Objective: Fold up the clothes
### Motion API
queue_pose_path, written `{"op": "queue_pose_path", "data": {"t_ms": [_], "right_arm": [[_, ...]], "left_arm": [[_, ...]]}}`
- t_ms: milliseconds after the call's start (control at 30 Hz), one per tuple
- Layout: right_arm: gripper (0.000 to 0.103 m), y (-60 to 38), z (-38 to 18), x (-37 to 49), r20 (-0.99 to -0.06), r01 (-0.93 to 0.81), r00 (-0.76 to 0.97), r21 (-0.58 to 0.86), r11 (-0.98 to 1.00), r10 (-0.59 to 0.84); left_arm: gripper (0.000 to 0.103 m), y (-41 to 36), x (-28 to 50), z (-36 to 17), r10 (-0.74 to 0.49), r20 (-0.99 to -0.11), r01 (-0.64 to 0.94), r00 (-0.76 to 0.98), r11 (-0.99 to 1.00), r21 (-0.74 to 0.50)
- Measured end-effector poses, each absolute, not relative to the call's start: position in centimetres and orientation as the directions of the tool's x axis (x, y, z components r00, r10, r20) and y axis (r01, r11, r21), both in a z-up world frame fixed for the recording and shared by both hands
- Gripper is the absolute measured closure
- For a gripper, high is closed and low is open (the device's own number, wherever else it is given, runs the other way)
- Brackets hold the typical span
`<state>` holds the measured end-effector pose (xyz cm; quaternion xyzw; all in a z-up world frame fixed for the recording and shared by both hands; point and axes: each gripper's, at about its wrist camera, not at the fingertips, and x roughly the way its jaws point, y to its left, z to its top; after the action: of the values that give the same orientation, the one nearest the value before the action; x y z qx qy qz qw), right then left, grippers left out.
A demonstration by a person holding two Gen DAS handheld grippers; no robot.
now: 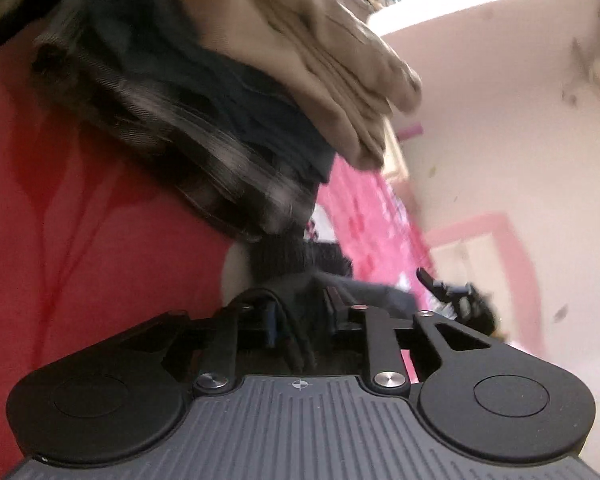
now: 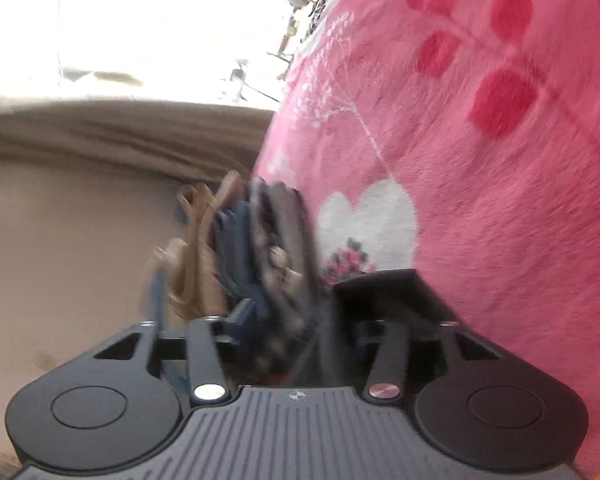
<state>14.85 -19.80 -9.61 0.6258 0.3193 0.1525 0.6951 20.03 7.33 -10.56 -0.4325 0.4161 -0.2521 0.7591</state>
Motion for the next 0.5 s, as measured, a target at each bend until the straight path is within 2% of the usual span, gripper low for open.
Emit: {"op": "queue_pose_path", "data": {"t_ms": [100, 233, 333, 500], "right_arm": [[0.021, -20.4, -11.7, 15.1, -0.15, 0.188, 0.792, 0.982, -0.003, 0.591], [0.017, -20.9, -12.0, 14.6, -0.079, 0.151, 0.825, 0.985, -0.083, 0.56], [0.017, -21.2, -11.5, 14.3, -0.041, 0.121, 0.834, 0.987, -0.109, 0.55], [0.008, -21.8, -10.8, 13.9, 0.022, 0.069, 0.847, 0.986, -0.151, 0.531]], "left_arm": [[0.076, 7.9, 20.7, -11.5, -0.757, -0.374, -0.029, 0.535, 0.427, -0.904], [0.067, 9.1, 21.1, -13.4, -0.769, -0.293, -0.131, 0.568, 0.267, -0.955], [0.066, 9.9, 21.0, -14.3, -0.76, -0.254, -0.174, 0.598, 0.186, -0.967], [0.066, 10.9, 20.8, -14.0, -0.74, -0.22, -0.168, 0.635, 0.146, -0.975]]}}
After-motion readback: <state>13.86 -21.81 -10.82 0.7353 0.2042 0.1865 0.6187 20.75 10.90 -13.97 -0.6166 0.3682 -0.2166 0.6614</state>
